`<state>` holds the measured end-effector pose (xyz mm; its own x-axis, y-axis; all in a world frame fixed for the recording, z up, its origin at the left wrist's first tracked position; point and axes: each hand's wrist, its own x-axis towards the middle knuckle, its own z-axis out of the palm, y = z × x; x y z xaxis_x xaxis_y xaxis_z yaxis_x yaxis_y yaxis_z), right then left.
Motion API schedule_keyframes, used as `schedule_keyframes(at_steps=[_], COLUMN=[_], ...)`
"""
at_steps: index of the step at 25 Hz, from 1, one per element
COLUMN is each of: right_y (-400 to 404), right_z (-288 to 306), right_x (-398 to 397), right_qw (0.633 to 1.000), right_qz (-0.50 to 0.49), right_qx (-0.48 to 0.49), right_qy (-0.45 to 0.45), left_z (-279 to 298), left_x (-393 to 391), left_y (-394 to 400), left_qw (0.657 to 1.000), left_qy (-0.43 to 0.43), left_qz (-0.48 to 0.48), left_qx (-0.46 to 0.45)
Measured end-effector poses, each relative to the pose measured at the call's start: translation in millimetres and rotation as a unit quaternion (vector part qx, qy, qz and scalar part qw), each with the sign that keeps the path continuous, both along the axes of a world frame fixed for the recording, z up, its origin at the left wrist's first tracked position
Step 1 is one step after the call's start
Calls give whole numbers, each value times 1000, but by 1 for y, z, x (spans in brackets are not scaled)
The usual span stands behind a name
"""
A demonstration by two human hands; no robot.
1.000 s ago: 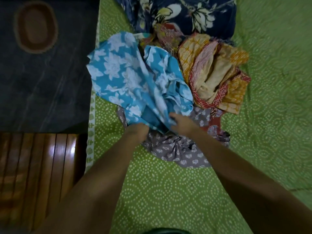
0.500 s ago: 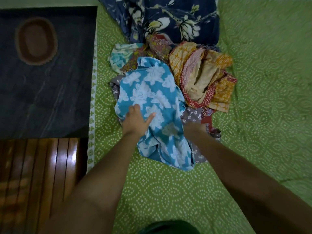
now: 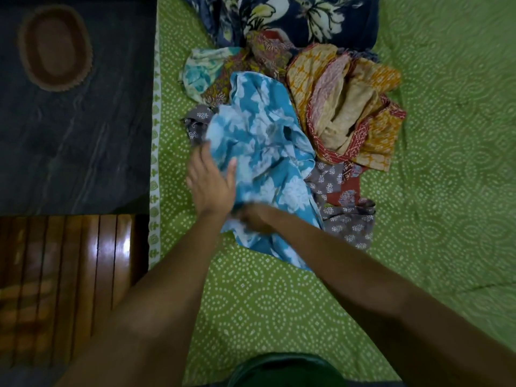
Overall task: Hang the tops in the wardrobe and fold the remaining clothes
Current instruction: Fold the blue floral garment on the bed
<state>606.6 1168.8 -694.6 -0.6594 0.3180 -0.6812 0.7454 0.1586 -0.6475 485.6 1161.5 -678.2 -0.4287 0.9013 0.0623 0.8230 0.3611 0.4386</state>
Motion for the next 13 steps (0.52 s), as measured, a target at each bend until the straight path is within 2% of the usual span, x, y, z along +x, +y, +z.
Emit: schedule_keyframes(at_steps=[1, 2, 3, 4, 5, 6, 7, 8, 9, 10, 11, 13], right_y=[-14, -22, -22, -14, -2, 13, 31, 49, 67, 82, 93, 106], right_z=[-2, -10, -14, -16, -15, -17, -20, -22, -28, -35, -40, -47], right_x=[-5, -7, -5, 0, 6, 14, 25, 36, 46, 54, 58, 59], right_qw=[989, 971, 964, 971, 989, 995, 972, 924, 873, 846, 848, 882], right_qz=[138, 215, 208, 154, 57, -74, -219, -355, -448, -489, -482, -412], right_qx=[-37, -70, -124, -142, -99, -13, 75, 139, 183, 199, 185, 147], right_qy=[-37, -76, -111, -113, -92, -59, -33, -30, -50, -80, -123, -176], left_z=[0, -3, -8, -16, -24, -32, -38, -44, -50, -57, -62, -69], left_x=[-9, -16, -21, -23, -23, -21, -17, -13, -9, -6, -3, -1], left_y=[-1, -2, -1, -1, -1, -2, -4, -8, -13, -19, -26, -33], left_qw=[999, 995, 986, 971, 953, 936, 918, 904, 895, 890, 889, 899], left_qy=[51, 94, 126, 135, 118, 88, 58, 27, -2, -19, -17, 13], left_qz=[1, -28, -82, -146, -200, -229, -236, -225, -205, -192, -190, -186], left_qx=[4, -21, -68, -130, -193, -254, -314, -363, -396, -413, -416, -396])
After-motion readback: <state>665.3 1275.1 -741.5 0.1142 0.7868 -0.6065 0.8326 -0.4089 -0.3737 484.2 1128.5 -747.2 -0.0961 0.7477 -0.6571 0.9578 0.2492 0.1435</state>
